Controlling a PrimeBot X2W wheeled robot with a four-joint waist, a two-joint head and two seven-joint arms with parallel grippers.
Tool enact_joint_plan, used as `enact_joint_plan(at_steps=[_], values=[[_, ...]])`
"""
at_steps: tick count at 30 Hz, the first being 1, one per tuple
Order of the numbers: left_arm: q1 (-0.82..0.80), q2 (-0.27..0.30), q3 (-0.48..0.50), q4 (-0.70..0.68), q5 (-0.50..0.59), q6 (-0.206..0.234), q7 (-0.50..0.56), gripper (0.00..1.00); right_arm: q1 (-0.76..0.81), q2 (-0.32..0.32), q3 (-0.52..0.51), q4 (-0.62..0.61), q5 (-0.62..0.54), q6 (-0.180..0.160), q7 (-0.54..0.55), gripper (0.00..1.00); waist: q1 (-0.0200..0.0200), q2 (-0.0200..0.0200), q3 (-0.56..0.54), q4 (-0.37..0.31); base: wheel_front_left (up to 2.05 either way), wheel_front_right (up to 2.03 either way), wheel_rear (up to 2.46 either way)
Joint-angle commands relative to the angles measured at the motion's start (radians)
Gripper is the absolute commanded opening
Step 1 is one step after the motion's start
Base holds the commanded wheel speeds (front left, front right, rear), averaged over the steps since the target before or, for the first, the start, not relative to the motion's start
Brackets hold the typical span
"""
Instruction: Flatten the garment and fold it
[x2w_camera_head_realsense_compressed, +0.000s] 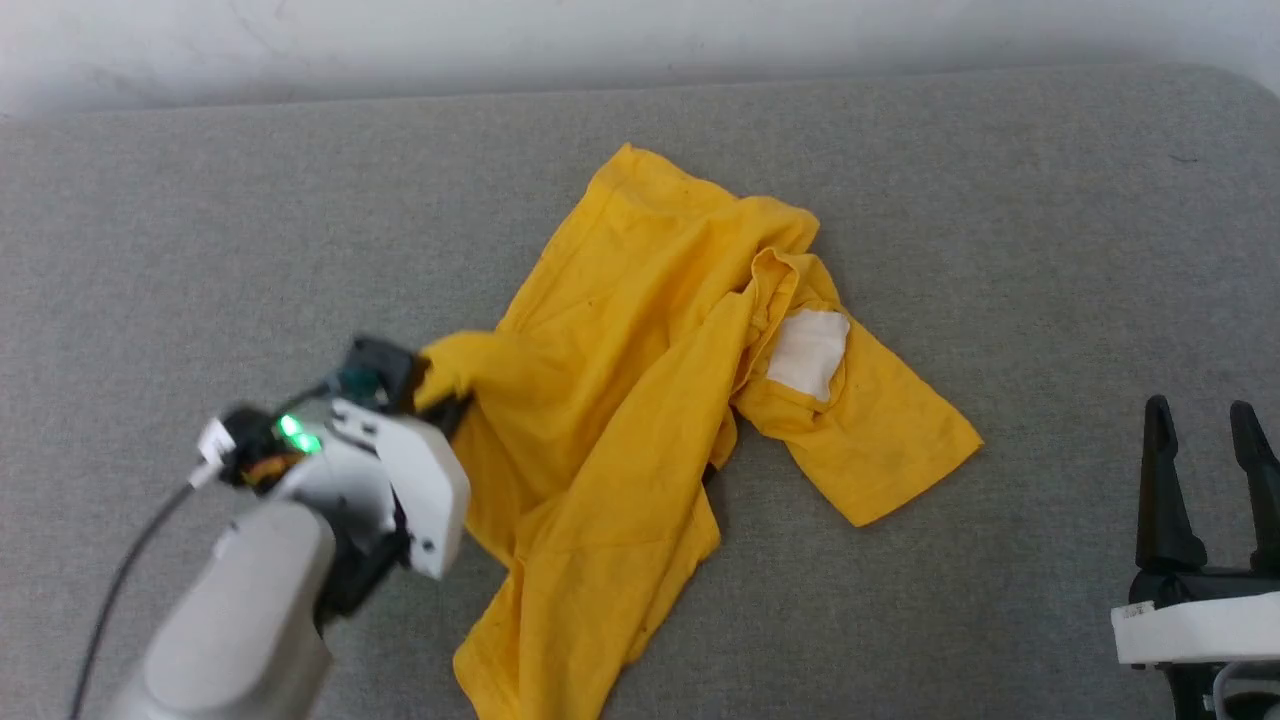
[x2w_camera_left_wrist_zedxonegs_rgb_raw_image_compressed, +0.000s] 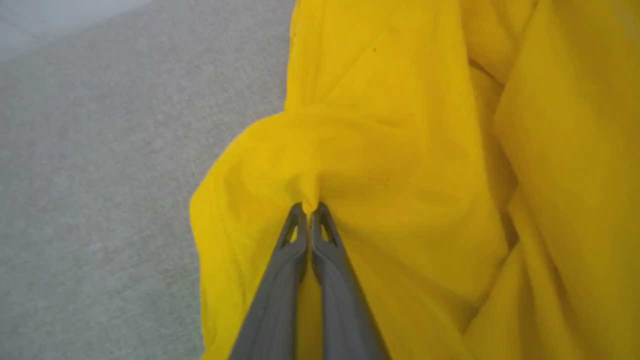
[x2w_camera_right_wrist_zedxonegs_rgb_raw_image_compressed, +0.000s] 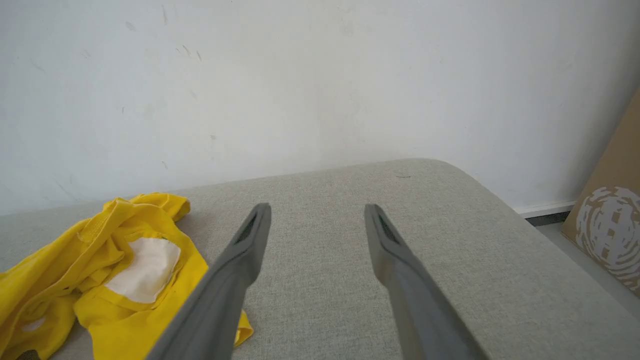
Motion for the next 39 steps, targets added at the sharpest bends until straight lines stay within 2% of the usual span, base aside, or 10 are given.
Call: enact_joint_plan(at_steps=[1,7,11,19,23,24,25,26,33,39], values=[[-0.046,0.015,0.012,-0.017,0.004,-0.002,-0.011,0.0,-0.016,0.003,-0.001,-0.006,0.003,-0.001,0.001,1.0,0.0,-0.0001,0.011,0.001,0.0,0.0,0.0],[-0.237,0.095,0.049,-0.119,0.048,-0.014,-0.034,0.0,-0.035,0.003,0.014,-0.013,0.009,-0.001,-0.005,1.0,0.0,-0.0001,0.074,-0.015,0.0,0.0,0.0],[-0.363,0.144,0.061,-0.115,0.07,-0.023,-0.04,0.0,-0.05,0.003,0.023,-0.009,0.011,-0.001,-0.014,1.0,0.0,-0.0001,0.121,-0.039,0.0,0.0,0.0],[-0.508,0.192,0.098,0.047,0.14,0.005,-0.21,0.0,-0.088,0.003,0.045,-0.008,0.008,-0.001,-0.031,1.0,0.0,-0.0001,0.212,-0.085,0.0,0.0,0.0],[-0.517,0.188,0.085,0.18,0.13,-0.004,-0.218,0.0,-0.106,0.003,0.056,-0.006,0.003,-0.001,-0.034,1.0,0.0,-0.0001,0.246,-0.092,0.0,0.0,0.0],[-0.516,0.184,0.08,0.208,0.122,-0.008,-0.211,0.14,-0.11,0.003,0.059,-0.005,0.002,-0.001,-0.035,1.0,0.0,-0.0001,0.251,-0.091,0.0,0.0,0.0],[-0.515,0.176,0.082,0.235,0.109,-0.01,-0.205,0.42,-0.113,0.003,0.061,-0.004,0.001,-0.001,-0.035,1.0,0.0,-0.0001,0.256,-0.087,0.0,0.0,0.0],[-0.513,0.171,0.08,0.258,0.101,-0.011,-0.202,1.0,-0.115,0.003,0.064,-0.001,-0.001,-0.001,-0.034,1.0,0.0,-0.0001,0.259,-0.083,0.0,0.0,0.0],[-0.506,0.136,0.084,0.35,0.052,-0.018,-0.23,1.0,-0.127,0.003,0.077,0.019,-0.014,-0.001,-0.029,1.0,0.0,-0.0001,0.224,-0.044,0.0,0.0,0.0],[-0.501,0.106,0.071,0.286,0.017,-0.026,-0.274,1.0,-0.112,0.003,0.072,0.041,-0.016,-0.001,-0.022,1.0,0.0,-0.0001,0.128,-0.025,0.0,0.0,0.0]])
